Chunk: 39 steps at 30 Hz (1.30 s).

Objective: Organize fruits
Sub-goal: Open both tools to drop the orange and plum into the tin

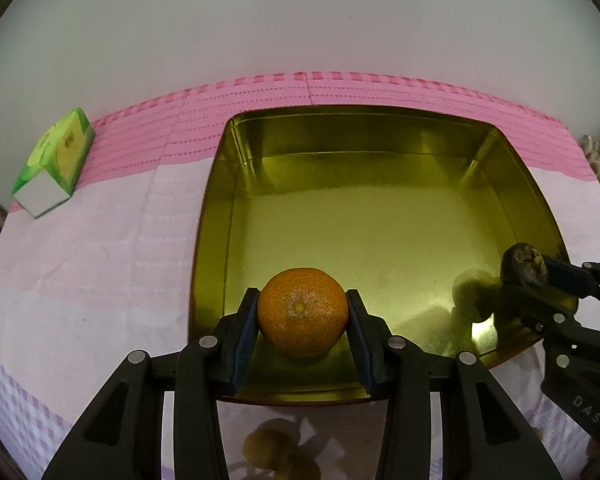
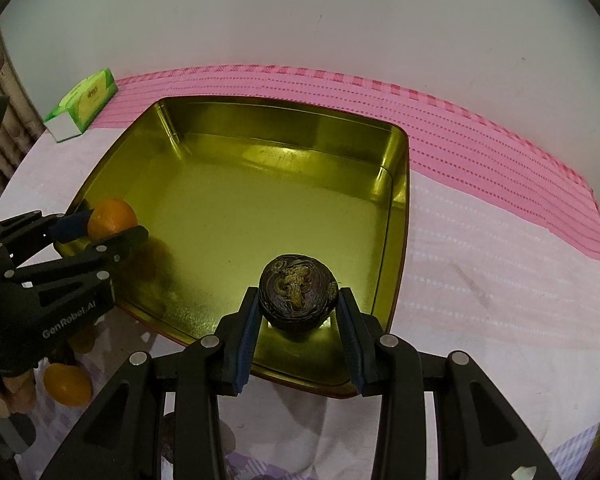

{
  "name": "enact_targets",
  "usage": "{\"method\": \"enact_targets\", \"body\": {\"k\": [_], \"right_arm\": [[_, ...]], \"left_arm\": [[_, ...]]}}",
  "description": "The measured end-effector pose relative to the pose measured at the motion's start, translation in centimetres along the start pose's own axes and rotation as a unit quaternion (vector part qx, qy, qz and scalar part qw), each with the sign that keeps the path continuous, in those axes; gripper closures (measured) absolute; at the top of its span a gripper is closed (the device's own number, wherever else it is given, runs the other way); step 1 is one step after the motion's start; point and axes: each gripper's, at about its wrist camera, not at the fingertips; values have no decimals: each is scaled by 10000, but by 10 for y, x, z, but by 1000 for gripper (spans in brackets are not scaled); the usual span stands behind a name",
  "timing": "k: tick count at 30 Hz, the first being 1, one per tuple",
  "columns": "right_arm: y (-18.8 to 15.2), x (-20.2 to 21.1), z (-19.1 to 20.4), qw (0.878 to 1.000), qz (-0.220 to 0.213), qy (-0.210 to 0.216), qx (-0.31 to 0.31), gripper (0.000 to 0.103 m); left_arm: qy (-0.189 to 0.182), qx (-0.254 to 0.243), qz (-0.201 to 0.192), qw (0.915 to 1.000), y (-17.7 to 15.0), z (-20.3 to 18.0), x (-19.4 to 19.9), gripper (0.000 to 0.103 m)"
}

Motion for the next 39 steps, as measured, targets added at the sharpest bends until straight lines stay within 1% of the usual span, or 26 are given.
{"method": "enact_targets", "body": {"k": [16,18,20,22,23,24,25,33,39], "right_arm": [[-4,1,0,10000,15,7,9,66],[-4,1,1,10000,11,37,16,64],[-4,3,2,10000,1,57,47,58],[-4,7,5,9999,-47,46,98,55],[-4,8,6,9999,-64,28,120,54],[-4,10,7,9998,-92,40,146,54],[-4,12,8,9998,-104,61,159,54],[-11,37,5,9995,-280,100,113,54],[-31,63,2,9991,-411,77,45,54]], "left_arm": [[43,82,117,9999,-1,-1,2,60],[24,85,138,9999,-1,-1,1,59],[17,87,144,9999,-2,-2,1,58],[-20,90,138,9999,-3,-2,2,54],[-32,78,113,9999,-4,-3,4,50],[-16,57,85,9999,-5,-4,6,48],[8,23,46,10000,-5,-5,9,47],[63,24,-214,9997,-11,-3,41,47],[161,112,-367,9991,-32,6,77,47]]}}
Point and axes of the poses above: each gripper's, at about its wrist camera, not at the fingertips, and x roughly against the way its jaws point, z to its left, y to its top, and after that the axes turned 7 degrees about y, right-handed
